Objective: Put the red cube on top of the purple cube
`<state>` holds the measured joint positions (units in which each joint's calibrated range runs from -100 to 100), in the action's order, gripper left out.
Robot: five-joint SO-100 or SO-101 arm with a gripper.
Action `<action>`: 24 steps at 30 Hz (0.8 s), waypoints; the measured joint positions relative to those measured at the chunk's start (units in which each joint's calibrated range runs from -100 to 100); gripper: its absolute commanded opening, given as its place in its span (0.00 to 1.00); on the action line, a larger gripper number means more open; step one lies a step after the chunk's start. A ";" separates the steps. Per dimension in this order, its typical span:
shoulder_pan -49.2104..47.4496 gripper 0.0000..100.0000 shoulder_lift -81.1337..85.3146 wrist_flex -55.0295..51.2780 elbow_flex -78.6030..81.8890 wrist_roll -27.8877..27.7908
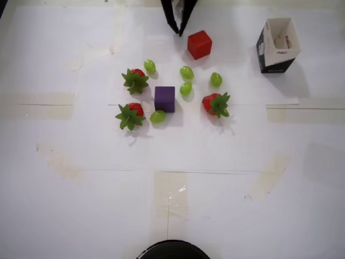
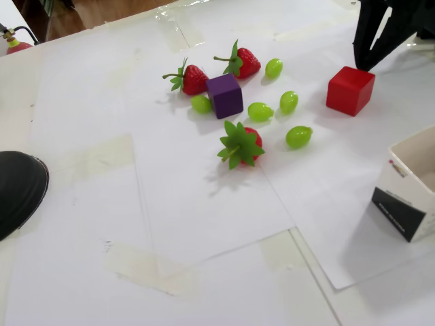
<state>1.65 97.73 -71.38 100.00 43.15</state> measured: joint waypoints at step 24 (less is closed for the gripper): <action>-1.50 0.00 -0.45 3.72 0.00 1.37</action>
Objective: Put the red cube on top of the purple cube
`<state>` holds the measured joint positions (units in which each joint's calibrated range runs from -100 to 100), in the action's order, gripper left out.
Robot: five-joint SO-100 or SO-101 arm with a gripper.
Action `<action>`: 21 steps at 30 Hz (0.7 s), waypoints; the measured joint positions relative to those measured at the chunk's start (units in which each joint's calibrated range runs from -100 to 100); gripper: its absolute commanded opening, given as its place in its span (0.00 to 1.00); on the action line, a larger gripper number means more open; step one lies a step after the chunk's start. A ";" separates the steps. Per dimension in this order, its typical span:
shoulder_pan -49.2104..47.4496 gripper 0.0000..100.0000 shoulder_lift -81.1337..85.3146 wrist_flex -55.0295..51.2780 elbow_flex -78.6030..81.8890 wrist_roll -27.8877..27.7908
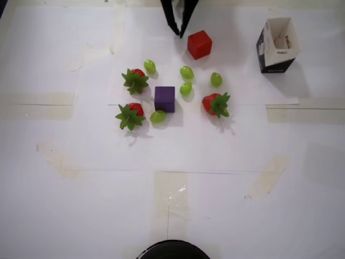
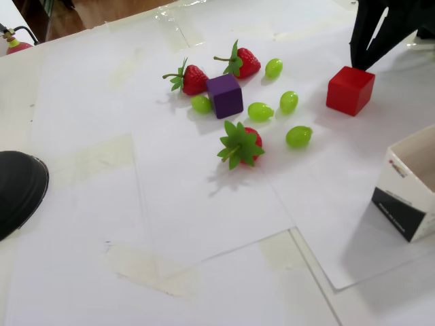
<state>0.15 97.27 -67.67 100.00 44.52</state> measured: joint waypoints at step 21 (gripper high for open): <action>2.10 0.00 -22.90 -16.44 -37.19 -7.91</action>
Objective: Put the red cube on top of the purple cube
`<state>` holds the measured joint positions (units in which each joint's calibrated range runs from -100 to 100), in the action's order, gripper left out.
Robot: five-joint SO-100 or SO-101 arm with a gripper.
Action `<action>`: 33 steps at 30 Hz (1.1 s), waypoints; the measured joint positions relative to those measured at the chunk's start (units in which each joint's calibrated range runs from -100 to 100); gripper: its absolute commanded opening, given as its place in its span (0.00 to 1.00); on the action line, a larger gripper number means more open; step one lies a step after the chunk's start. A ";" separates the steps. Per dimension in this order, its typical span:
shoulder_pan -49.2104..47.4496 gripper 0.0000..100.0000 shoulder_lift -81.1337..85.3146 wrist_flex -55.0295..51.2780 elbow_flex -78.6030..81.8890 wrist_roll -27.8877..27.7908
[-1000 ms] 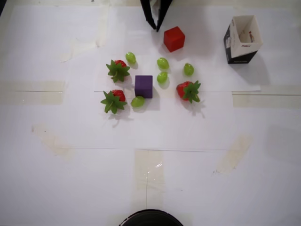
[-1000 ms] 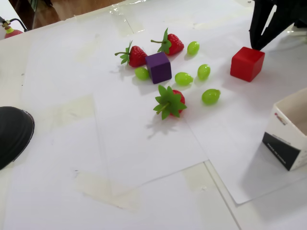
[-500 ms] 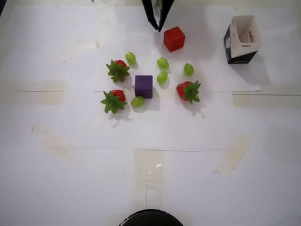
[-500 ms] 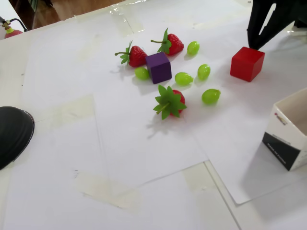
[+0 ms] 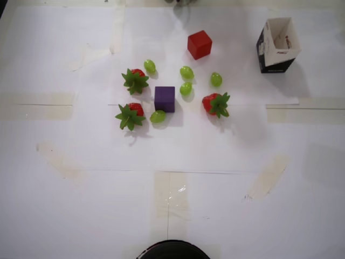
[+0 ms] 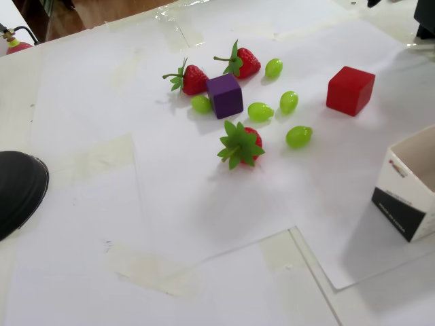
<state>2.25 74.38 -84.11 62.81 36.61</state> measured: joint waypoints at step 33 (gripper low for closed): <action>-17.38 0.20 -41.16 11.15 -14.30 3.86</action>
<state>-15.13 33.21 -72.96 48.51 40.46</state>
